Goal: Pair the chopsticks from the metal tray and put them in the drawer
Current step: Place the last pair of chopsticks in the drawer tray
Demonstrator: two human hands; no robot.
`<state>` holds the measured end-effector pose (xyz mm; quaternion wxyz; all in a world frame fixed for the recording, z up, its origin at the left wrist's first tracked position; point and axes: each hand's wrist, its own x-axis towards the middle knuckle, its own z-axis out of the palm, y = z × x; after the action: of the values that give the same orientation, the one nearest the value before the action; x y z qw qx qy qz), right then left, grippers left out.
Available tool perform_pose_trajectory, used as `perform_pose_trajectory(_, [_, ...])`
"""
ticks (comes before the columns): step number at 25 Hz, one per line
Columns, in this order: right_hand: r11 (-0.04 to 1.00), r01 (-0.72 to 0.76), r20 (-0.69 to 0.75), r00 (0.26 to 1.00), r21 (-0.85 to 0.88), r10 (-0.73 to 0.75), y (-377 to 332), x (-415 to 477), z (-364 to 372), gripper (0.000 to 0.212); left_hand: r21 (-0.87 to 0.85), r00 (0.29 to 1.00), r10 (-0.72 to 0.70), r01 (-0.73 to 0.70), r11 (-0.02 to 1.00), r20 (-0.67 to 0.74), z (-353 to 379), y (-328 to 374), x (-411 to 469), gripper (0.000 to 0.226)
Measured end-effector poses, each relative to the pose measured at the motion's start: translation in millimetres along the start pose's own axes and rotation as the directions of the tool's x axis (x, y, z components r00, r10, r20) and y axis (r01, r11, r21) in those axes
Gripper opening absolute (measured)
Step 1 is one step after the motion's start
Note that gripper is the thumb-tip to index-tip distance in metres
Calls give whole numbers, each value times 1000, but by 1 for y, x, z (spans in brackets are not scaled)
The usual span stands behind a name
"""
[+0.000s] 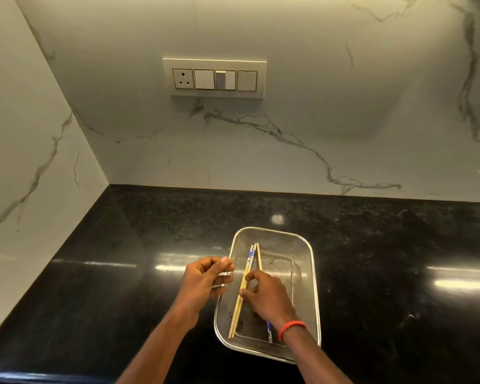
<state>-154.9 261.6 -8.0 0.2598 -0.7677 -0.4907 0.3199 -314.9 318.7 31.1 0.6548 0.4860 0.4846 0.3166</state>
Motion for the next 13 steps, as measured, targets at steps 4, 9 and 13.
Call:
perform_pose_trajectory(4, [997,-36,-24,999,65,38,0,3,19,40,21,999,-27,27,999,26,-1,-8,-4,20])
perform_pose_trajectory(9, [926,-179,-11,981,332,193,-9,2,15,47,29,999,-22,21,999,34,-6,-14,-8,19])
perform_pose_trajectory(13, [832,-148,-1,984,534,176,-15,-10,-4,50,29,999,0,-1,1000,32,-2,-8,-4,18])
